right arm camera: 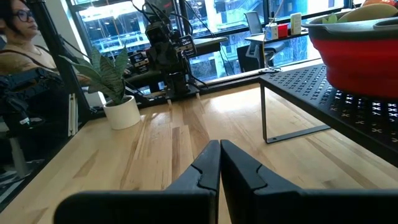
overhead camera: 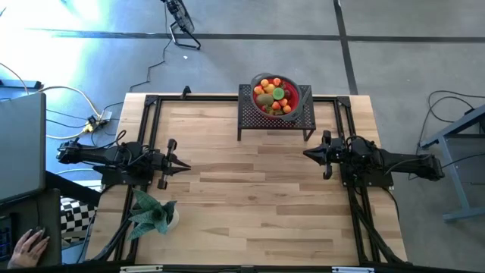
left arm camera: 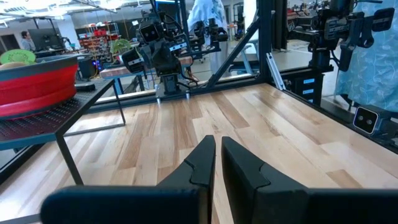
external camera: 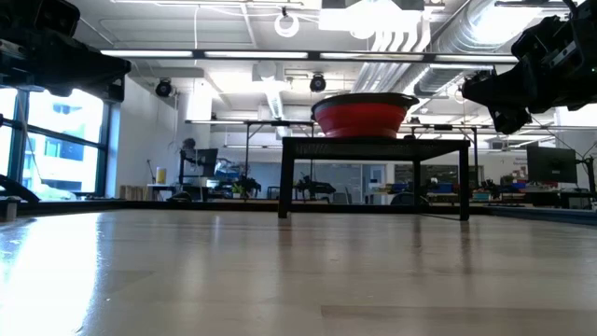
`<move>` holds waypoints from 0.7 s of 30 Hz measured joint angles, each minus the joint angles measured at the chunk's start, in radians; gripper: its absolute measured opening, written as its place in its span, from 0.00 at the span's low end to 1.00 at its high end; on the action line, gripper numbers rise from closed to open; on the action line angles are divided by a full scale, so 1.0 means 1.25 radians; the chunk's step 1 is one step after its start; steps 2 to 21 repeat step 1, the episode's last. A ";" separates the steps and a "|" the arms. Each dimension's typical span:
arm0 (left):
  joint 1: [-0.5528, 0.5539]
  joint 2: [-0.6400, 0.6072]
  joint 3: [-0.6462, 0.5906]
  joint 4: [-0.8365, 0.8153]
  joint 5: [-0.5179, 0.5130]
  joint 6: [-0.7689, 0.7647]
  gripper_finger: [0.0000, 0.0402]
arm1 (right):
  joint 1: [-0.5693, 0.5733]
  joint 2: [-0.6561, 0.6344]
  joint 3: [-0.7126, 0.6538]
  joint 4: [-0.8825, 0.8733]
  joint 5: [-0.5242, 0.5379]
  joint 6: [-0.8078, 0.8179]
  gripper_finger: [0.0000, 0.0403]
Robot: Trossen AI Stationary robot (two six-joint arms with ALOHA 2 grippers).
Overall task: Pick & Place Fruit
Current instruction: Return to home position
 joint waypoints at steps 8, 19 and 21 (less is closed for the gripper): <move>0.000 0.000 0.000 0.000 0.000 0.000 0.06 | 0.000 0.000 0.000 0.000 0.000 0.000 0.01; 0.000 0.000 0.000 0.000 0.000 0.000 0.06 | 0.000 0.000 0.000 0.000 0.000 0.000 0.01; 0.000 0.000 0.000 0.000 0.000 0.000 0.06 | 0.000 0.000 0.000 0.000 0.000 0.000 0.01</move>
